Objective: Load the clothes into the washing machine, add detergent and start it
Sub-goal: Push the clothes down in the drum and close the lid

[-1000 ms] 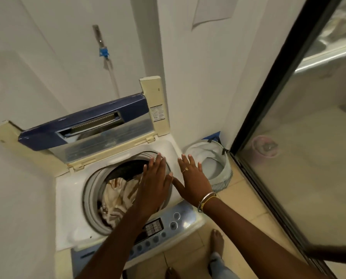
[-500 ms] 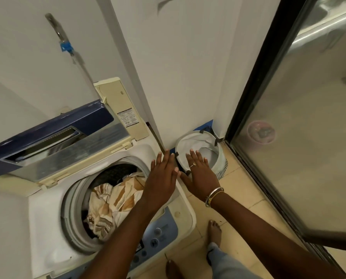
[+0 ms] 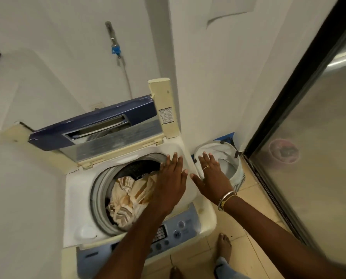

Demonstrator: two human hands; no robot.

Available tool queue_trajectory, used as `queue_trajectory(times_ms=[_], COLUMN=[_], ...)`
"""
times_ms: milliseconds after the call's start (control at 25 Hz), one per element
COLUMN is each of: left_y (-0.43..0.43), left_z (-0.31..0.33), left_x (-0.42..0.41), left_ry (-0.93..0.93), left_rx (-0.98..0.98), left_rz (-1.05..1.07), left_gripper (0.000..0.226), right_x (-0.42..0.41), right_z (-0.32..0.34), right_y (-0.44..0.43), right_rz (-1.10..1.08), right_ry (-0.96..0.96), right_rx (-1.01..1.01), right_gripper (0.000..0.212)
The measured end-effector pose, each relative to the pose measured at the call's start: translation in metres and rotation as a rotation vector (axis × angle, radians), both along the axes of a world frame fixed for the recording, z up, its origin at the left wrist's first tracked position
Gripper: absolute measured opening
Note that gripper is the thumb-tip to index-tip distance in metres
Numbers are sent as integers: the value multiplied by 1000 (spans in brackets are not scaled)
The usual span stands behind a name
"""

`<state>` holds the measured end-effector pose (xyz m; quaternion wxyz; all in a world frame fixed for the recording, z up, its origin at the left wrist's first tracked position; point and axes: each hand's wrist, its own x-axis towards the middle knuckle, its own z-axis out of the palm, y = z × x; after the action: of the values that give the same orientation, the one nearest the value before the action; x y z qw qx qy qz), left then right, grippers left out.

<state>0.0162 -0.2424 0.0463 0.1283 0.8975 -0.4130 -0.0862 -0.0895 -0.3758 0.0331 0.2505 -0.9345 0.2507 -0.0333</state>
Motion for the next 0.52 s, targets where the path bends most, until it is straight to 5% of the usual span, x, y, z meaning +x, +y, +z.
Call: queue_trajectory(times_ms=[200,520], left_y=[80,176], left_z=[15,21], left_x=[18,34], left_ry=[20,-38], left_rx=[-86,-83], left_rz=[103,217], left_gripper=[57,70], right_x=[38,71], right_z=[17,32], right_y=[65,153], right_rz=[137,232], right_ry=[-42,-142], right_rx=[-32,-26], right_gripper=[75,74])
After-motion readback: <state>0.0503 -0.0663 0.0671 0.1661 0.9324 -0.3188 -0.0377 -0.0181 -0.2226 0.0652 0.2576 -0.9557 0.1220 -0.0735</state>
